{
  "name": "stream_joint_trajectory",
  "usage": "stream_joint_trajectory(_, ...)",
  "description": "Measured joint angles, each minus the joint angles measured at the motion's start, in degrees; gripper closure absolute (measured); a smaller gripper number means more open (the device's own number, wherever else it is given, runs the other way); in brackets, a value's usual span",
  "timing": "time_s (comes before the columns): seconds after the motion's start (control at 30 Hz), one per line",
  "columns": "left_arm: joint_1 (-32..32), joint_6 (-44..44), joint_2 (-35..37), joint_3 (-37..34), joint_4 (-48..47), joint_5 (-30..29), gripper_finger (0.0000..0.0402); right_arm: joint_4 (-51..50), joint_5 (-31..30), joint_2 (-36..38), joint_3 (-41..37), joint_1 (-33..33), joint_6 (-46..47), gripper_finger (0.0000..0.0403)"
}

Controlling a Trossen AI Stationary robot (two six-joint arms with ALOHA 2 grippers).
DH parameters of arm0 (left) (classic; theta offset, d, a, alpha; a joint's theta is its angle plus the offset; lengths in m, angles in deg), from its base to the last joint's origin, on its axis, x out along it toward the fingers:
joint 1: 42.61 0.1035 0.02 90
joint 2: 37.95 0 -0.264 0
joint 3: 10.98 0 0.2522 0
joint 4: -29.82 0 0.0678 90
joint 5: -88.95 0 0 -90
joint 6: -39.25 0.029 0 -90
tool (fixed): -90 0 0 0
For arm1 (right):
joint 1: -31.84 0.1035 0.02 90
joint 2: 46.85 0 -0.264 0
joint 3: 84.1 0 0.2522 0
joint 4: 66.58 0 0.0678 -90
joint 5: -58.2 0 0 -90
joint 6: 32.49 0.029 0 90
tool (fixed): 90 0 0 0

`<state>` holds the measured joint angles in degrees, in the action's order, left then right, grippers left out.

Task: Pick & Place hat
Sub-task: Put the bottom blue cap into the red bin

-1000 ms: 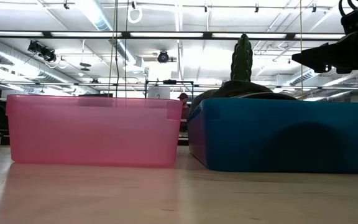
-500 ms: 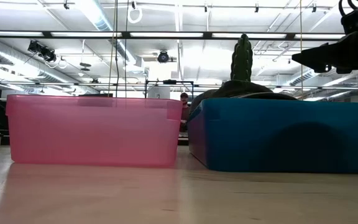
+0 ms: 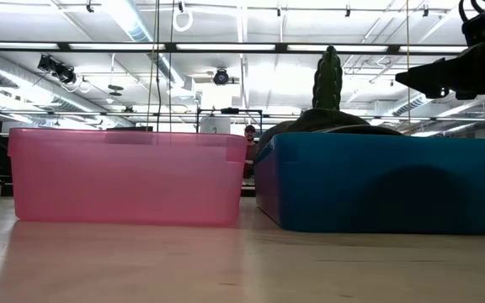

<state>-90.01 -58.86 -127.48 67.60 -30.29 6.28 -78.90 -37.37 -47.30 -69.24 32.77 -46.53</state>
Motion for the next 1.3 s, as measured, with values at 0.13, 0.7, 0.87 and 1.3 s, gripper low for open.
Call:
stream_joint_trajectory(0.13,0.74,2.53,4.62,0.0,-5.31,0.3,0.0393,0.0,0.0,-0.02,0.0,0.0,0.0,0.0202)
stream_joint_trajectory(0.7,18.83,36.82,12.54,9.52,-28.72,-2.63,0.0393,0.01,0.01,-0.01,0.0,0.0,0.0,0.0202)
stream_joint_trajectory(0.87,25.4,48.81,8.83,16.92,-32.21,-7.61,0.0393,0.02,0.02,0.0,0.0,0.0,0.0,0.0202)
stream_joint_trajectory(1.3,34.16,75.26,-9.79,28.26,-33.03,-14.44,0.0393,0.0,0.02,0.0,0.0,0.0,0.0,0.0202)
